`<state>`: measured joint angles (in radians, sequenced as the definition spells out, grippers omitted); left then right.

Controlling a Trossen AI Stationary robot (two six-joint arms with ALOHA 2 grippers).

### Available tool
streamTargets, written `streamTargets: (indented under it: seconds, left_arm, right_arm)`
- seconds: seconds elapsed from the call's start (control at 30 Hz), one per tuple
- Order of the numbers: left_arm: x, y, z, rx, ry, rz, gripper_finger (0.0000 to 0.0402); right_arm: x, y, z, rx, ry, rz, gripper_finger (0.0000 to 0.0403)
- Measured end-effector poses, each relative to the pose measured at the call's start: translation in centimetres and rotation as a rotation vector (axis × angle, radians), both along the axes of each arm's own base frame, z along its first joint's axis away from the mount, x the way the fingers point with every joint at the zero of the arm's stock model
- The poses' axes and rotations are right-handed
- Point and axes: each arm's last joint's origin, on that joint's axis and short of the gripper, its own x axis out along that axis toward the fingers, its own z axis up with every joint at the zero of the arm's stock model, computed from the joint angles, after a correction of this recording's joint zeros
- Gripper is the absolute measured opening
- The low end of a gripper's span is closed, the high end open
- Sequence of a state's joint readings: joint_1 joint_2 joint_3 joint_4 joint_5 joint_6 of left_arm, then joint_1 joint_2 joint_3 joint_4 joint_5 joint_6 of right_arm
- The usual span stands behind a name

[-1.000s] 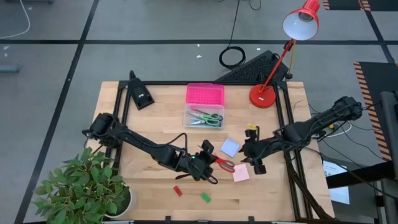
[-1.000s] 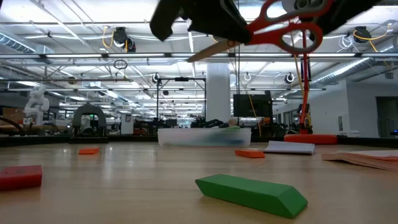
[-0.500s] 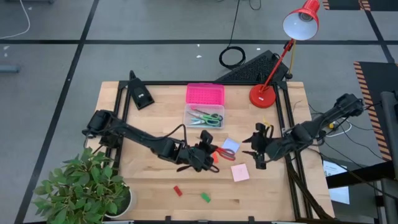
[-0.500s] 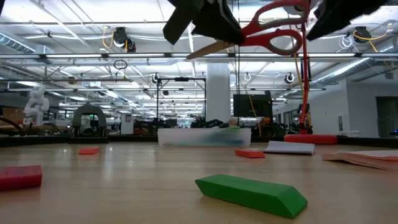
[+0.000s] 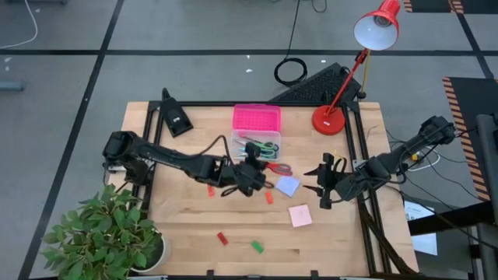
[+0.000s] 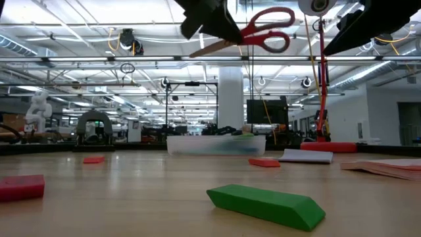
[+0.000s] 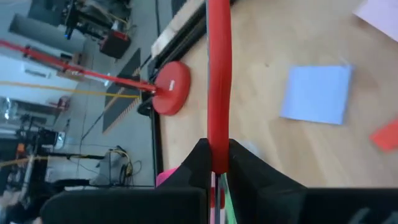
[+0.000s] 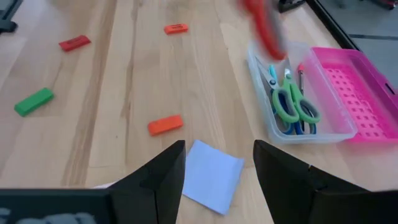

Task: Pack school essentials
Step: Put the orange scissors into the supply box

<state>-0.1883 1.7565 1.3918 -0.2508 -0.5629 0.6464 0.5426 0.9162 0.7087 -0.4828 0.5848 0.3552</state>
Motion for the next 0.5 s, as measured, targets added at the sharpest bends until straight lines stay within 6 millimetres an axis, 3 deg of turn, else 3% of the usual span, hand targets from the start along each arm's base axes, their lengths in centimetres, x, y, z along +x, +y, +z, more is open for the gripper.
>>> streamTargets:
  seconds: [0.5]
  left_arm:
    - [1.0,5.2,0.2,-0.050,-0.076,0.111,0.0027]
  right_arm:
    - [-0.3,-0.2,-0.8,0.008,-0.007,-0.025,0.0184]
